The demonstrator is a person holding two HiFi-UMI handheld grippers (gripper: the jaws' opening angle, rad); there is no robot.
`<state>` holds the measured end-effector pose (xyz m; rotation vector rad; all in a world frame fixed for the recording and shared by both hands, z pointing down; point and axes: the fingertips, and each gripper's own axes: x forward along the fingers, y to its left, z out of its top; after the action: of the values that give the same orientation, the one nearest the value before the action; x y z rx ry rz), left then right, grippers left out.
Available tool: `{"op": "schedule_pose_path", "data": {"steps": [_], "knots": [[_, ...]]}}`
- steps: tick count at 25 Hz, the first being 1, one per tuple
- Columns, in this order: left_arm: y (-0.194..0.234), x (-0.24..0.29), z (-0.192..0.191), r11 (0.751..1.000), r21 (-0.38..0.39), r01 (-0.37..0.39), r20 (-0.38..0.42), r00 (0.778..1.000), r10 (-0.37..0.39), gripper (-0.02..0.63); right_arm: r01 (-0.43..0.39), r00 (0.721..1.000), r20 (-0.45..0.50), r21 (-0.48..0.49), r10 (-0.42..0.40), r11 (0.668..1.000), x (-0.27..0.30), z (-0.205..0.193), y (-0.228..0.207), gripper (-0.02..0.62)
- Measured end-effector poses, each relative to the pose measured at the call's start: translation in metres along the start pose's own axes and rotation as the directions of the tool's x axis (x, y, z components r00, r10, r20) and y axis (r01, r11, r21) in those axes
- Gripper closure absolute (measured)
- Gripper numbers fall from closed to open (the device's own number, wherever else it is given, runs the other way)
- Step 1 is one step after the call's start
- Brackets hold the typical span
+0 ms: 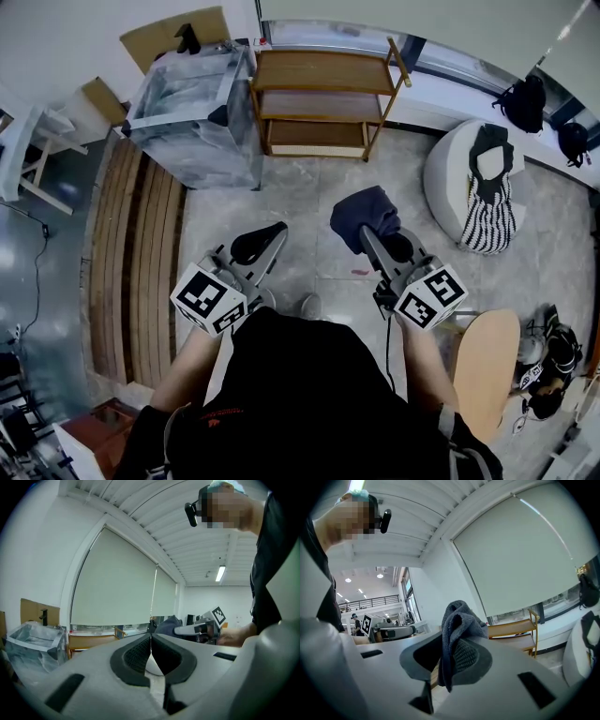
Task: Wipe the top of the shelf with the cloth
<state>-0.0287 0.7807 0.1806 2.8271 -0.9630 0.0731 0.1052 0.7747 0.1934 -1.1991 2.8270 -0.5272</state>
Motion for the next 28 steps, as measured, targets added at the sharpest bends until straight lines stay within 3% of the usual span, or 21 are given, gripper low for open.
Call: {"op": "schedule_pose_path", "data": {"steps": [17,28], "knots": [[0.039,0.031,-0.011,0.999,-0.034,-0.009,-0.007,1.000,0.009,0.583,0.033,0.998,-0.052,0.023,-0.032,0.999,0.027,-0.001,-0.047,0.548],[0.124,0.059,-0.020,0.998,-0.070,-0.008,-0.028,1.000,0.006,0.583,0.030,0.995,-0.095,0.046,-0.026,0.998,0.112,-0.002,-0.085,0.548]]}}
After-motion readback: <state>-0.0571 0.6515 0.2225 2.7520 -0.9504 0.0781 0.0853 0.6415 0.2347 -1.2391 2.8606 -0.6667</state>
